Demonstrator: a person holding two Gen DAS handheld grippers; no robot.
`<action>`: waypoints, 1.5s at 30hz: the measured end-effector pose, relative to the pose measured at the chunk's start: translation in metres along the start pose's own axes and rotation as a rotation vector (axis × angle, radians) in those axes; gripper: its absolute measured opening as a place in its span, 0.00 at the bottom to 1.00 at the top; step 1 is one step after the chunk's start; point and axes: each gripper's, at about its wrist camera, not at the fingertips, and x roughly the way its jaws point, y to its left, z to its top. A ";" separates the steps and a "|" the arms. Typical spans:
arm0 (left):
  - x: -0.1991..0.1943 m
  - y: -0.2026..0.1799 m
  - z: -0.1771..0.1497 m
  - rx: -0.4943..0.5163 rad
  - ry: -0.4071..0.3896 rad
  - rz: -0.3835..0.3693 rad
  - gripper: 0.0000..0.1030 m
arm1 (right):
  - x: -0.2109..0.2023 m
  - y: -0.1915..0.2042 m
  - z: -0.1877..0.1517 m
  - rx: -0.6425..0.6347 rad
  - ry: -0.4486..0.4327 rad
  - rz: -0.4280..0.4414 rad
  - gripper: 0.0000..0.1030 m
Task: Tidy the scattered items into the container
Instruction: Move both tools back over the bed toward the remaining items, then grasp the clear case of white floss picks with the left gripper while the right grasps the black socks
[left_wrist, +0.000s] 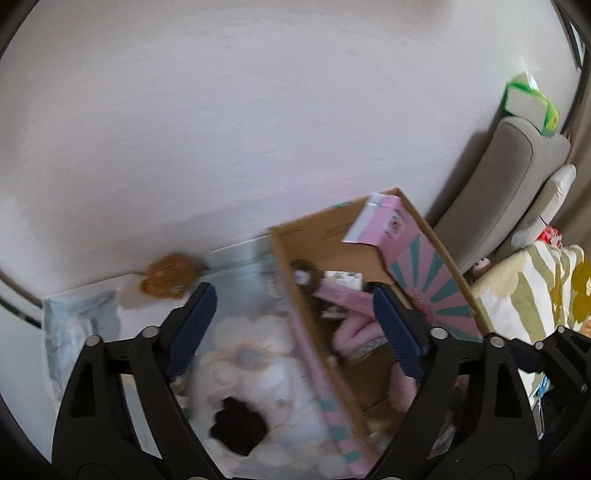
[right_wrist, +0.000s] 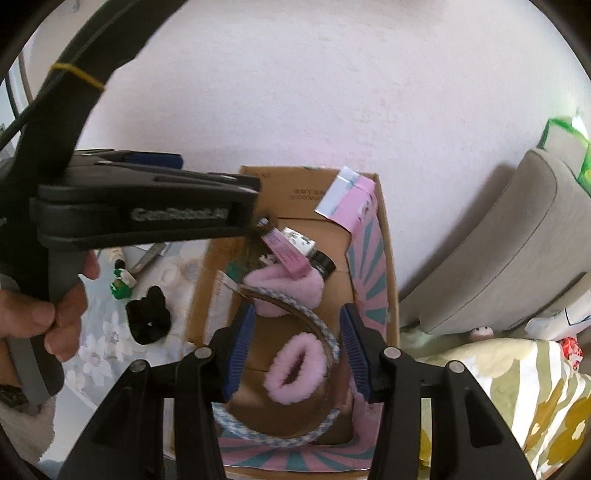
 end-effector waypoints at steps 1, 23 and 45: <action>-0.005 0.009 -0.002 -0.007 -0.006 0.005 0.86 | -0.002 0.005 0.001 -0.003 -0.007 -0.003 0.43; -0.101 0.280 -0.106 -0.221 0.036 0.322 0.99 | 0.020 0.154 0.014 -0.096 0.013 0.131 0.43; 0.048 0.332 -0.137 -0.293 0.188 0.205 0.99 | 0.128 0.176 -0.046 0.013 0.201 0.040 0.43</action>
